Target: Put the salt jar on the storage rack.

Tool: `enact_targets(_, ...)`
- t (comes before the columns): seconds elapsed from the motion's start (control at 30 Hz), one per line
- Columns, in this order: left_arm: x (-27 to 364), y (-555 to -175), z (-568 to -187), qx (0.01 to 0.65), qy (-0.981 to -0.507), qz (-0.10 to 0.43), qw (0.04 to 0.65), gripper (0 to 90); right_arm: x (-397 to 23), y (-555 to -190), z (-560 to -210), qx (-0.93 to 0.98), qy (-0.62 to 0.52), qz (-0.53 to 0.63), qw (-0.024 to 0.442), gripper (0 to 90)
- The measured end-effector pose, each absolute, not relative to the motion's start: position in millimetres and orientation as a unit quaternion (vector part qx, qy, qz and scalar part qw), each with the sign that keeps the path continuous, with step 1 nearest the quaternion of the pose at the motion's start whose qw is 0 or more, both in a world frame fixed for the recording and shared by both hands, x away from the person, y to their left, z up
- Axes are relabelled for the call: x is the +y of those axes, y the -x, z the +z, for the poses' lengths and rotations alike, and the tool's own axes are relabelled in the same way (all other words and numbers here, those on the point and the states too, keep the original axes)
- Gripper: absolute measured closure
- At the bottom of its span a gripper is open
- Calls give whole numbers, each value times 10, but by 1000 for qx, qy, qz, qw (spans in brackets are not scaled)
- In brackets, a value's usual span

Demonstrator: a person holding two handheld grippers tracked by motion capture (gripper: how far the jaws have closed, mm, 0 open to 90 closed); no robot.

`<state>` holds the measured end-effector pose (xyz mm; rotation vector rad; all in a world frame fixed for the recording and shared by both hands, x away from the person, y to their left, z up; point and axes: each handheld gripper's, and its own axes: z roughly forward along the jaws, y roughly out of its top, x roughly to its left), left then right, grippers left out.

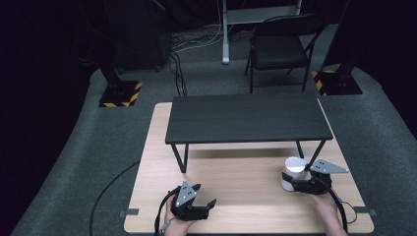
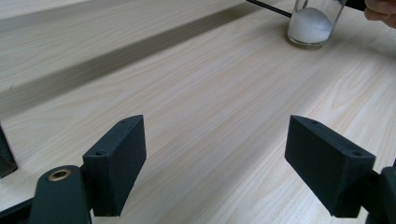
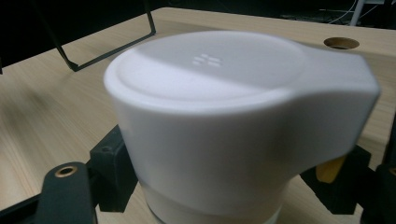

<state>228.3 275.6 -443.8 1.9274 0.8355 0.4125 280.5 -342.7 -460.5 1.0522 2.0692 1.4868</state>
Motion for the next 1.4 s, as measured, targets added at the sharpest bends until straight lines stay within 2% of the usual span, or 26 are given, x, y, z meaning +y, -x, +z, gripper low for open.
enact_targets(0.43, 2757, -2284, -4438, 342, -790, 169, 480, 206, -3373, -2751, -4462, 725, -347, 565, 185, 216)
enact_targets(1.4, 2760, -2291, -4439, 342, -790, 167, 480, 206, -3082, -2826, -3502, 713, -238, 620, 227, 219)
